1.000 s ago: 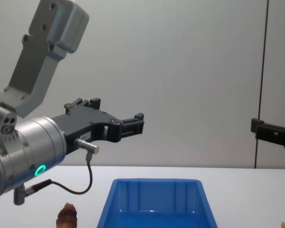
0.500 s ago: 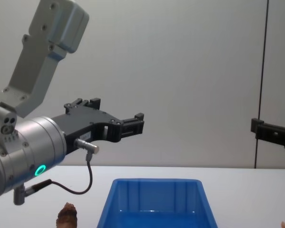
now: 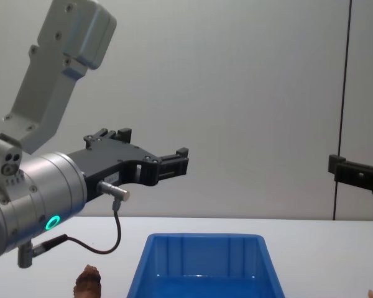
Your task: Pick up the two dolls from the table and place them into the box.
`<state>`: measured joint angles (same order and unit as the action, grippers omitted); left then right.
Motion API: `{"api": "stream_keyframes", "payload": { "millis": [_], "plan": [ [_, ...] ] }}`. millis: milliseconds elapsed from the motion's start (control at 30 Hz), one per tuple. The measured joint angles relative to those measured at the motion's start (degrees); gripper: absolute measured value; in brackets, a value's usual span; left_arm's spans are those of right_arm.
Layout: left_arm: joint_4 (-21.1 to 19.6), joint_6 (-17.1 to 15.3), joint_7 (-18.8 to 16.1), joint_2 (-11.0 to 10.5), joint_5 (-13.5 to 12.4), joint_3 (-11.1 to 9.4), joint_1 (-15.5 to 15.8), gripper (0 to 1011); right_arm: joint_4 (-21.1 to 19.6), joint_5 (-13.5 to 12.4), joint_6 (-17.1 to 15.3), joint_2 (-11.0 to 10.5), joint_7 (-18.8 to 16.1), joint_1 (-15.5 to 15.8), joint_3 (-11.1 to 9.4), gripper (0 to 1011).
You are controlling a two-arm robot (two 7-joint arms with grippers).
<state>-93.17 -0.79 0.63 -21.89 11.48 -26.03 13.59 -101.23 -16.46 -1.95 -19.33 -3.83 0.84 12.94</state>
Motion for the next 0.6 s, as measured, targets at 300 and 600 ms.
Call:
{"api": "stream_keyframes", "payload": {
  "millis": [300, 600],
  "plan": [
    [0.0, 0.0, 0.0, 0.0, 0.0, 0.0, 0.0, 1001, 0.0, 0.0, -0.1, 0.3, 0.5, 0.1, 0.0, 1001],
    [0.0, 0.0, 0.0, 0.0, 0.0, 0.0, 0.0, 1001, 0.3, 0.4, -1.3, 1.1, 3.1, 0.2, 0.2, 1001]
  ]
}}
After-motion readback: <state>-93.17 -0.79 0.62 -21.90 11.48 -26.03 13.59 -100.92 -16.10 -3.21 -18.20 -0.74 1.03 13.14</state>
